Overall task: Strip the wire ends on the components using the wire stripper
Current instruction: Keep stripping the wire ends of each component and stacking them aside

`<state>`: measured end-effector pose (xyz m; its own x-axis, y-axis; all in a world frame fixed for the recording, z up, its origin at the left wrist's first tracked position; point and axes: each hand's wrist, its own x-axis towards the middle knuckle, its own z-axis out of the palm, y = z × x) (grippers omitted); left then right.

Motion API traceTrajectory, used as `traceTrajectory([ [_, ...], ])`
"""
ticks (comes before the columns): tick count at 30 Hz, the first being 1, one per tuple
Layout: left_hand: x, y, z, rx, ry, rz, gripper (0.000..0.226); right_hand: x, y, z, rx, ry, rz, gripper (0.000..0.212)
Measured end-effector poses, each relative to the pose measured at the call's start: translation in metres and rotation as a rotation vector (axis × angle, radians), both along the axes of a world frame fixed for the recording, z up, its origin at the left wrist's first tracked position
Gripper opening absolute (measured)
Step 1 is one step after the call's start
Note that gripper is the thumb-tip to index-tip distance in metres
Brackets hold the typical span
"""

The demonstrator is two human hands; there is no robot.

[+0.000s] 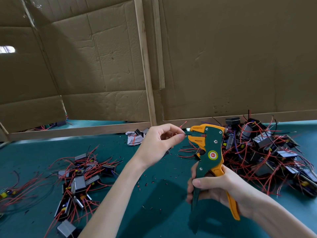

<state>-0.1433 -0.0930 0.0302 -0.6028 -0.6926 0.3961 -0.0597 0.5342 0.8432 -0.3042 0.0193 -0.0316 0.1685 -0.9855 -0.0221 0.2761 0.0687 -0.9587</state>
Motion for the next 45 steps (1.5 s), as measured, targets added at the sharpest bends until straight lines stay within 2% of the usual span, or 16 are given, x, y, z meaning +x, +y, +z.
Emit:
traceTrajectory([
  [6,0.004,-0.001,0.003,-0.013,-0.053,-0.038,0.008,0.0,0.004,0.001,0.002,0.025,-0.006,0.023],
  [16,0.013,-0.005,0.009,-0.037,-0.132,-0.069,0.009,0.012,0.006,0.002,0.043,0.152,-0.123,0.023],
  [21,0.012,-0.009,0.005,-0.034,-0.197,-0.007,0.006,0.028,0.005,-0.004,0.112,0.103,-0.314,0.039],
  [23,0.01,-0.01,0.001,-0.02,-0.22,0.006,0.007,0.028,0.006,-0.005,0.131,0.048,-0.264,0.033],
  [25,0.011,-0.012,0.0,-0.03,-0.214,0.05,0.008,0.026,0.005,-0.002,0.128,-0.054,-0.153,0.018],
  [27,0.013,-0.016,0.001,-0.086,-0.207,0.145,0.01,0.024,0.002,-0.002,0.131,-0.13,-0.128,0.011],
  [30,0.011,-0.019,0.005,-0.243,-0.16,0.329,0.01,0.018,-0.003,-0.007,0.165,-0.188,-0.187,0.018],
  [33,-0.008,-0.016,0.019,-0.371,-0.052,0.414,0.007,0.011,-0.008,-0.009,0.23,-0.247,-0.248,0.019],
  [35,-0.033,-0.012,0.032,-0.422,0.0,0.371,0.006,0.007,-0.01,-0.011,0.267,-0.283,-0.246,0.018],
  [40,-0.121,0.008,0.044,-0.412,0.039,0.076,0.007,0.002,-0.014,-0.015,0.352,-0.361,-0.205,0.023],
  [43,-0.152,0.026,0.025,-0.318,-0.118,-0.124,0.02,0.003,-0.015,-0.017,0.34,-0.329,-0.207,0.026],
  [45,-0.151,0.034,0.012,-0.234,-0.215,-0.28,0.033,0.003,-0.014,-0.017,0.329,-0.333,-0.217,0.016],
])
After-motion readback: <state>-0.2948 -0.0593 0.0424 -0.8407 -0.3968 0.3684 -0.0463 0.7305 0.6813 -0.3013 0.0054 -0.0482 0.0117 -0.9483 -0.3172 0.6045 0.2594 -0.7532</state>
